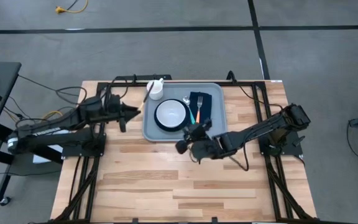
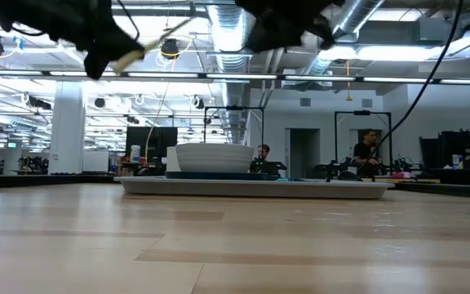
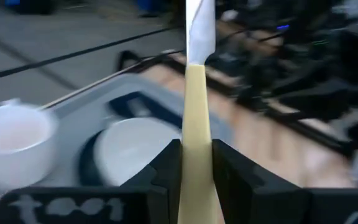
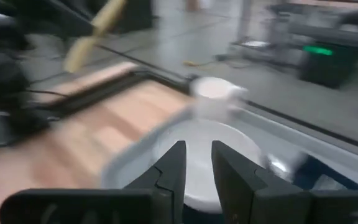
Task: Set up tray
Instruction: Put the yellow knife to the right of the orange fork on the blue napkin on the gray tray
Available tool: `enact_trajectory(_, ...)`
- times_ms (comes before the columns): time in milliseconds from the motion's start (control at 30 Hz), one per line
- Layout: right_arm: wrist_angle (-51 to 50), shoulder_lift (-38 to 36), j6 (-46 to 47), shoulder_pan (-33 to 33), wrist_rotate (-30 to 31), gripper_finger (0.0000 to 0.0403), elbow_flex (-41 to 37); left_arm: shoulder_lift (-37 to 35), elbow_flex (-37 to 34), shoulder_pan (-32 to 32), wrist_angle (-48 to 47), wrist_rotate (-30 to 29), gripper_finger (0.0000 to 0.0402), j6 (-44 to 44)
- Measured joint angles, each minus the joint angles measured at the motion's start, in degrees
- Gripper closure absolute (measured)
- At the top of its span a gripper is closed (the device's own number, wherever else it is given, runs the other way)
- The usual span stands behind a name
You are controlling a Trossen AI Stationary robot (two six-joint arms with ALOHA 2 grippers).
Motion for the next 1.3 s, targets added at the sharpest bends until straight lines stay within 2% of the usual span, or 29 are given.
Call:
enact_trajectory(100,14.5,0.0,-13.4,-0.9,-9.7,0.0332,0.0,-0.2,0.0,-4.3,3.2,1.5,0.0338,-0.8)
enact_trajectory(200,28.6,0.8,-23.5,-1.6,-23.3,0.0332,0.0,-0.2,0.0,-8.8,5.7,1.5,0.0338,-1.0)
enact_trajectory(267,34.4,0.8,-26.6,-2.0,-30.8,0.0332,0.0,-0.2,0.0,-11.8,7.0,1.5,0.0338,-1.0)
enact_trajectory(333,36.3,0.7,-27.3,-2.4,-35.4,0.0332,0.1,-0.2,0.0,-14.4,8.3,1.5,0.0338,-1.0)
enact_trajectory(533,36.5,0.8,-27.3,-3.0,-36.7,0.0317,0.0,0.8,0.0,-22.6,14.2,0.9,0.0338,-1.8)
enact_trajectory(767,40.5,0.8,-29.3,-2.7,-38.4,0.0238,0.0,7.4,0.0,-29.5,21.2,-2.7,0.0338,-1.7)
enact_trajectory(1000,41.1,0.8,-29.9,-1.9,-39.9,0.0154,0.0,14.6,0.0,-31.2,31.7,-3.1,0.0338,-1.7)
enact_trajectory(1300,42.9,0.8,-30.3,-1.6,-40.0,0.0142,0.0,20.7,0.0,-31.2,41.6,-1.5,0.0338,-0.2)
